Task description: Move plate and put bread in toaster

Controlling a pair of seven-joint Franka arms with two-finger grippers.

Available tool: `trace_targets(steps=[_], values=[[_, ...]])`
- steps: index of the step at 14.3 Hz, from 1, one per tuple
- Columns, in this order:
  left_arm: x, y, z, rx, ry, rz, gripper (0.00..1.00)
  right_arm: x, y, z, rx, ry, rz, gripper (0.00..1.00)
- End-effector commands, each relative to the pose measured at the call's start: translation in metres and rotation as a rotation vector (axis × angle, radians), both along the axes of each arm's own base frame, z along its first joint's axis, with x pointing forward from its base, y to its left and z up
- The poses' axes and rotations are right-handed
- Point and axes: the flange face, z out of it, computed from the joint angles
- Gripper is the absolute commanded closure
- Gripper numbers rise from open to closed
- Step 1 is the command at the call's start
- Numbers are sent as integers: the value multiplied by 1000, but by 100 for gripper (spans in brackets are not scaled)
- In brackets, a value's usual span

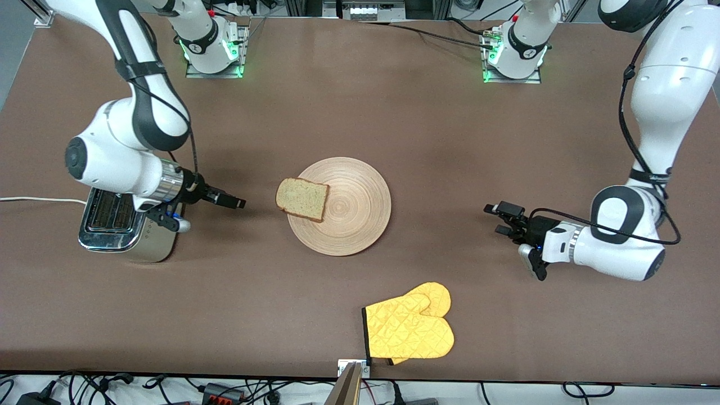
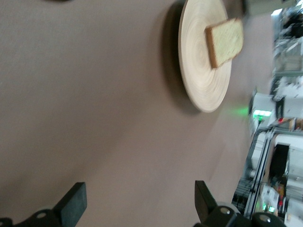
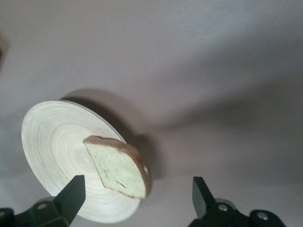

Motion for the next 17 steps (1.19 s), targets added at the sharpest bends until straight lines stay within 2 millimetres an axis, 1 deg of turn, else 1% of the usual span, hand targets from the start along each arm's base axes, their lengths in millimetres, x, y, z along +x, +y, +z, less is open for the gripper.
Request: trace_targets(steps=[1,2,4,5,7,8,9,10,12,13,14,16,17], values=[[4,4,72,189,-22,-43,0,-29,17,-20,16,-30,-86,0],[1,4,98,269,-56,-48,0,-36,22,-30,24,-26,-102,0],[-9,4,157,453,-146,-48,0,-43,25,-46,67,-36,-76,0],[-18,-6,175,530,-176,-57,0,-48,25,-56,85,-45,-44,0],[-30,16,209,673,-192,56,0,-56,26,-72,96,-83,17,0],[-35,20,221,721,-197,97,0,-58,28,-77,89,-103,50,0],[-41,33,235,758,-204,141,0,-59,29,-83,82,-117,62,0],[-52,39,251,781,-218,160,0,-61,34,-89,82,-130,61,0],[-75,44,278,808,-246,229,0,-68,49,-101,101,-145,41,0],[-90,52,292,813,-246,336,0,-69,48,-105,110,-159,32,0],[-100,60,303,797,-273,424,0,-70,48,-110,125,-162,26,0],[-118,74,303,788,-334,488,0,-71,46,-118,144,-188,50,0],[-127,77,303,784,-357,510,0,-72,46,-119,153,-200,54,0]])
